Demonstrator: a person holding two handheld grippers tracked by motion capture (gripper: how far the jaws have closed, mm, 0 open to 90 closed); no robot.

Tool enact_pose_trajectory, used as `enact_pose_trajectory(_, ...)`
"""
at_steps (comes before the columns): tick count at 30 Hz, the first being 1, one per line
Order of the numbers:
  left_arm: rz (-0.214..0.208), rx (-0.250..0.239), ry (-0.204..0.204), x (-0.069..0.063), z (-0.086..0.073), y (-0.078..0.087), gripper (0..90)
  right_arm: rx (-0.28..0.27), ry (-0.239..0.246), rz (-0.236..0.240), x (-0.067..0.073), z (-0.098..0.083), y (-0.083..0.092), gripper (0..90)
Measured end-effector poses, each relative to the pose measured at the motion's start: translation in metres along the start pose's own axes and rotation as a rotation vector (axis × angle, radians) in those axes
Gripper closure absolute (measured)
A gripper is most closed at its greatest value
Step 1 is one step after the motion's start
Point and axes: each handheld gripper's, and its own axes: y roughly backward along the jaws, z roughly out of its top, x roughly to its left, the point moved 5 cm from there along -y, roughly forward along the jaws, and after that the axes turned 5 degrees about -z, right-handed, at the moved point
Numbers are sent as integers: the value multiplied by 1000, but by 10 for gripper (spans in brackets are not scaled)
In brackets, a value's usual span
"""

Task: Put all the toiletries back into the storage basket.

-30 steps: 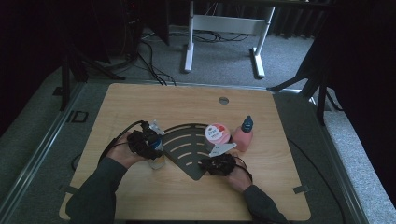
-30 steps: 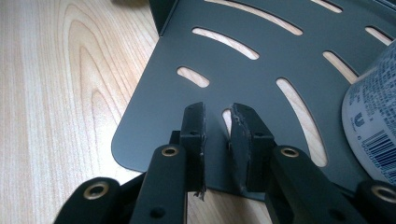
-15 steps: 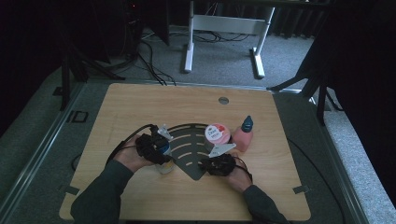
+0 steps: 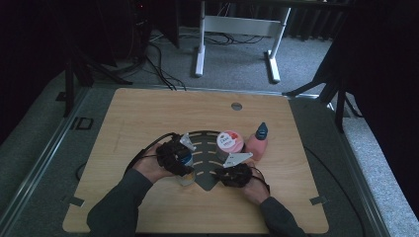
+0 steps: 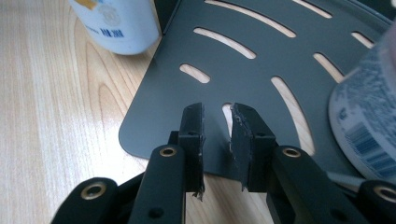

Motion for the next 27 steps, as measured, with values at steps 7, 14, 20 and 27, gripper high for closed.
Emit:
enact_pose_trajectory(7,11,-8,-3,-1,14,-4,548,6,-10,-14,-4,-6,7,739)
enact_pose_trajectory(14,26,0,2,2,24,-11,548,8,-16,-27,-8,-10,12,739)
enact_pose_trajectory(20,46,3,17,7,33,-18,548,11,-22,-34,-10,-13,15,739)
enact_pose_trajectory(27,55,9,18,9,44,-25,548,11,-24,-40,-12,-15,18,739)
